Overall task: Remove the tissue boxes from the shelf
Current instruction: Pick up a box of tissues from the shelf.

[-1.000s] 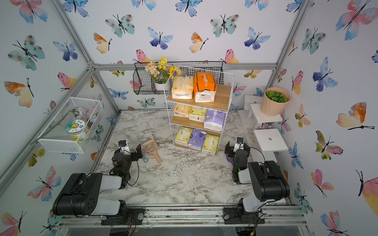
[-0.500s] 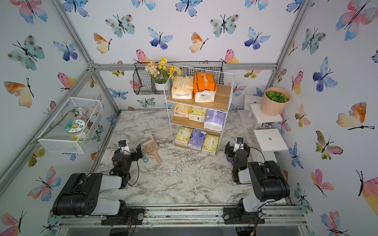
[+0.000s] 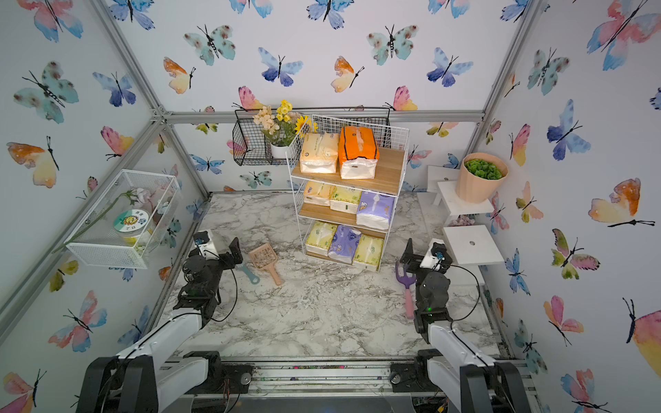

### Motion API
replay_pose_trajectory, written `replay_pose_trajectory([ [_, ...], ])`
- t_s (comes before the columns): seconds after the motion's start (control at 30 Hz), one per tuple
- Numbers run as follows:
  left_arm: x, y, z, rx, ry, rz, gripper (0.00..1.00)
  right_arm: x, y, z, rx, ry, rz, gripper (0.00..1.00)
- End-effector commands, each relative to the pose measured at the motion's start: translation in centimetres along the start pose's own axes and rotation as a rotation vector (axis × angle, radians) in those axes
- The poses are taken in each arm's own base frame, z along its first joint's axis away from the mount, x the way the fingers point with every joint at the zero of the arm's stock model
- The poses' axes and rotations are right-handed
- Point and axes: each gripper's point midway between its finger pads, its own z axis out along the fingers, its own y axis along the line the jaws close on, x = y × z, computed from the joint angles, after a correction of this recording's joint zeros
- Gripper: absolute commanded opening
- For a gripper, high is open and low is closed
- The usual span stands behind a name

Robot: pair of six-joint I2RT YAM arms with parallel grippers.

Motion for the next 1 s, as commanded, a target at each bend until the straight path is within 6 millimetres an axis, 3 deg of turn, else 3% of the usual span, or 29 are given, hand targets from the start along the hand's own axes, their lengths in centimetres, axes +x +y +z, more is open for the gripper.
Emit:
replay_pose_trajectory([
  [0.0,0.7,-0.1,-1.0,-0.010,0.135,-0.105,0.99,3.0,-0.5,-1.1,0.029,0.180,0.149,0.98],
  [0.13,0.2,-1.3,-2.2,0.040,0.203,-0.262,0.99,3.7,-1.4,-2.2,0.115,0.316,0.233,0.99],
  [0.37,1.2,-5.8,-4.6,0.241,0.317,-0.624,0.99,4.5,0.3,-3.9,0.079,0.495,0.378,0.97],
  [0.63,-1.5,-15.6,-7.8,0.504,0.386,-0.696,0.94,4.9,2.0,-5.1,0.066,0.661,0.485,0.93],
  [0.77,-2.8,-21.6,-9.3,0.636,0.419,-0.729,0.90,5.4,2.5,-5.5,0.057,0.729,0.487,0.92],
  [0.97,-5.2,-29.3,-10.4,0.772,0.424,-0.718,0.81,5.0,2.8,-5.9,0.043,0.735,0.504,0.92],
])
